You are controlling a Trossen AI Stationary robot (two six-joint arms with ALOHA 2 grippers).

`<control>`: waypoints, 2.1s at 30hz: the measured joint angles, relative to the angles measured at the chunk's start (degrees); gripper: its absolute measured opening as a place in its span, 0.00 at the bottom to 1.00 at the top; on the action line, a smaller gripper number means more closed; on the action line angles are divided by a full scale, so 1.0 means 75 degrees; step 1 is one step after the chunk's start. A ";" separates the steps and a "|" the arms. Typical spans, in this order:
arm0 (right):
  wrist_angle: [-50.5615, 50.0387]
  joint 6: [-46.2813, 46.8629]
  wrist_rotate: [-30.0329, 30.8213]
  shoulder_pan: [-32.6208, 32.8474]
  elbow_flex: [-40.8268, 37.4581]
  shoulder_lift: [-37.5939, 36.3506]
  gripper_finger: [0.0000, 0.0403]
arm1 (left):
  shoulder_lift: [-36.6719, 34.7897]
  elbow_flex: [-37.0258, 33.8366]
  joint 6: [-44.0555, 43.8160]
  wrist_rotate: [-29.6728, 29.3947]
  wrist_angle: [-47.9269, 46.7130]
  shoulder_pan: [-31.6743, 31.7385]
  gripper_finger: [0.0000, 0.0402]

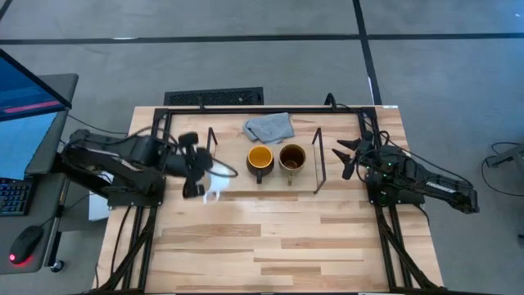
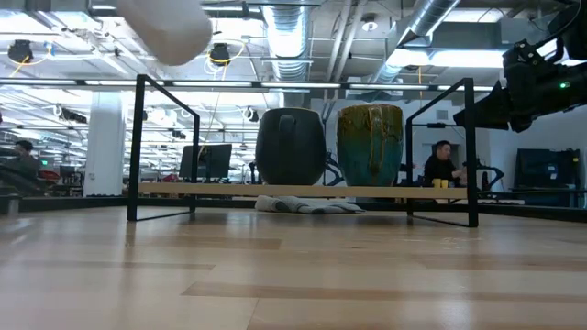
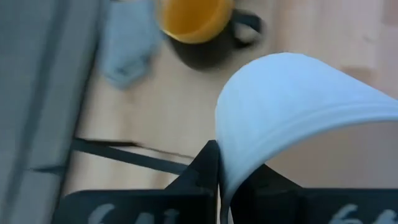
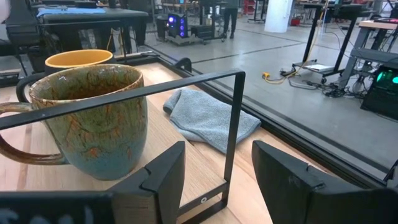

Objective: Stack small to large cups/mugs on shelf
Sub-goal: Put the white mug on the shelf

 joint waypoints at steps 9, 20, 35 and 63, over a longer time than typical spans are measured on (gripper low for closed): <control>-0.0001 0.0015 -0.0001 -0.0001 0.0000 0.0000 0.52 | 0.0003 0.0556 0.1711 -0.0084 -0.0075 0.2000 0.00; 0.0000 0.0020 -0.0001 -0.0001 0.0000 0.0000 0.52 | 0.0094 0.0565 0.2475 0.1871 0.0919 0.4126 0.00; -0.0003 0.0020 -0.0001 0.0002 0.0000 0.0000 0.52 | 0.1809 0.0559 0.1550 0.2362 0.0314 0.4857 0.00; -0.0003 0.0020 -0.0004 0.0002 0.0000 0.0000 0.52 | 0.3774 0.0556 0.2177 0.3172 0.0286 0.4511 0.00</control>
